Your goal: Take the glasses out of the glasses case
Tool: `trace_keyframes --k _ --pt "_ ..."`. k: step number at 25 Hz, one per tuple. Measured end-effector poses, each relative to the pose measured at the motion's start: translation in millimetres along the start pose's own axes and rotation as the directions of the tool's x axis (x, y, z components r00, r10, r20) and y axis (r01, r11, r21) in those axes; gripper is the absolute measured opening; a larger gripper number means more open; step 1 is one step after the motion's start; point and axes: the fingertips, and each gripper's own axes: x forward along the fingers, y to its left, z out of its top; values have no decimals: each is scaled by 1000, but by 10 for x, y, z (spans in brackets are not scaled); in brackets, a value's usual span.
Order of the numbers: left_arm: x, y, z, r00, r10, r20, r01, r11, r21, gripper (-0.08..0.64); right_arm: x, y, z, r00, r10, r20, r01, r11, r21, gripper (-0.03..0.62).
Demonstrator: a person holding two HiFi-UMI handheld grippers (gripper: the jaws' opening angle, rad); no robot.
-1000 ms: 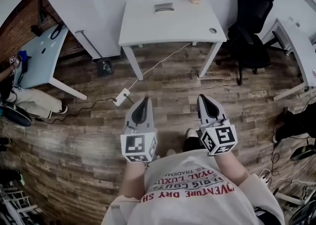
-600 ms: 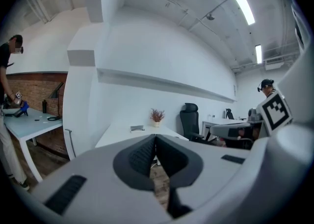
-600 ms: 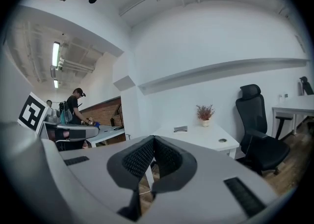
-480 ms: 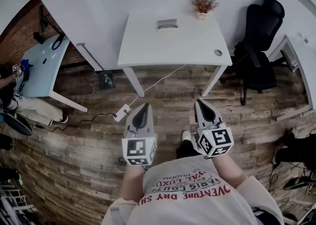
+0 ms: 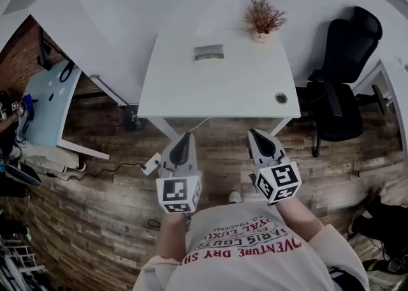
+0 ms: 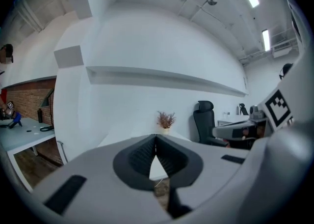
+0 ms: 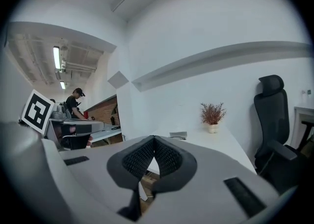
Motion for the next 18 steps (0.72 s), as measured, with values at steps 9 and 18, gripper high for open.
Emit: trace_keyframes --k 9,18 --pt "869 -68 -90 997 -10 -75 8 1000 -23 8 607 -645 -109 997 19 -74 -16 999 38 12" --pt "1782 288 -81 992 -80 -93 77 997 -28 8 1328 -1127 -86 991 -73 -113 81 994 68 12"
